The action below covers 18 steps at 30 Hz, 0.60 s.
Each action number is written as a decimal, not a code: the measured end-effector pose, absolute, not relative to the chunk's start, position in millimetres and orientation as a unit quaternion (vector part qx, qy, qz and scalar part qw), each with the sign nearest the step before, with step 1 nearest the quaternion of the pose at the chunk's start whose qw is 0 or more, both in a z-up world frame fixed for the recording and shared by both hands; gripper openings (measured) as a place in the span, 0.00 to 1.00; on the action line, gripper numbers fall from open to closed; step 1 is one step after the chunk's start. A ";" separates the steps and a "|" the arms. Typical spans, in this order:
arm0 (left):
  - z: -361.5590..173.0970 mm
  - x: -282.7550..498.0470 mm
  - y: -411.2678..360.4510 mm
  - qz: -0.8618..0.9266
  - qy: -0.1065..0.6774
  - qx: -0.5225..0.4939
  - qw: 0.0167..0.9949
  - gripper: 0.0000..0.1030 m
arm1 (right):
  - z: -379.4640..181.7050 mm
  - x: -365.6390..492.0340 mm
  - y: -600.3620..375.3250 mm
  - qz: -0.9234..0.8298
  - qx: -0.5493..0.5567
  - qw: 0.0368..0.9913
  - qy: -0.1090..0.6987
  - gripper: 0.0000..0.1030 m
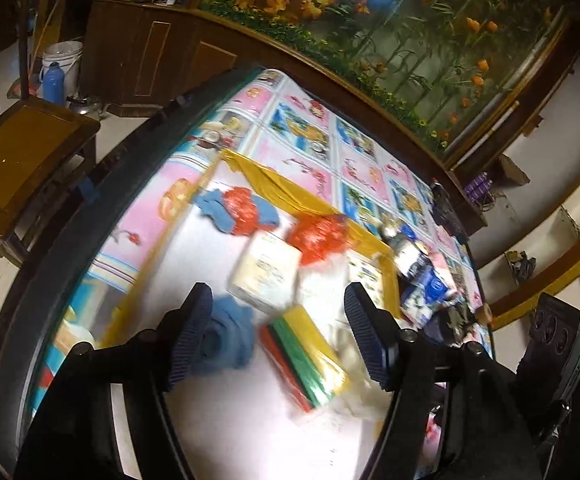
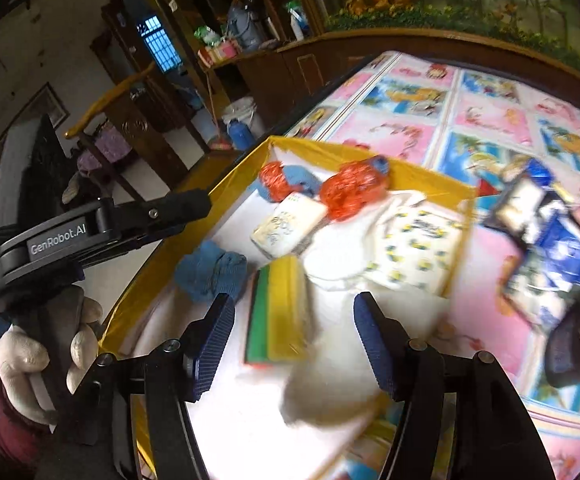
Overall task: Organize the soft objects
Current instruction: 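Open both grippers in the box and move them back over the table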
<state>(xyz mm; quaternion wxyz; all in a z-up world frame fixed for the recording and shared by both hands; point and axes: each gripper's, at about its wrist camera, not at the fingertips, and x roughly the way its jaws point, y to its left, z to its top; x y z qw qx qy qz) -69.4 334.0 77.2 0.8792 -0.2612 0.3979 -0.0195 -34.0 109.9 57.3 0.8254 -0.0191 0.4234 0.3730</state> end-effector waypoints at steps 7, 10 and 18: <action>92.9 -88.5 258.5 -0.080 0.404 -0.208 0.887 0.66 | 74.9 -64.6 -7.8 0.312 0.012 0.872 0.378 0.71; 90.0 -92.0 217.0 -0.109 0.424 -0.181 0.881 0.66 | 79.5 -73.8 -62.9 0.276 0.038 0.888 0.367 0.75; 63.3 -100.9 116.2 -0.185 0.470 -0.118 0.855 0.66 | 67.6 -83.6 -178.5 0.193 0.107 0.899 0.378 0.76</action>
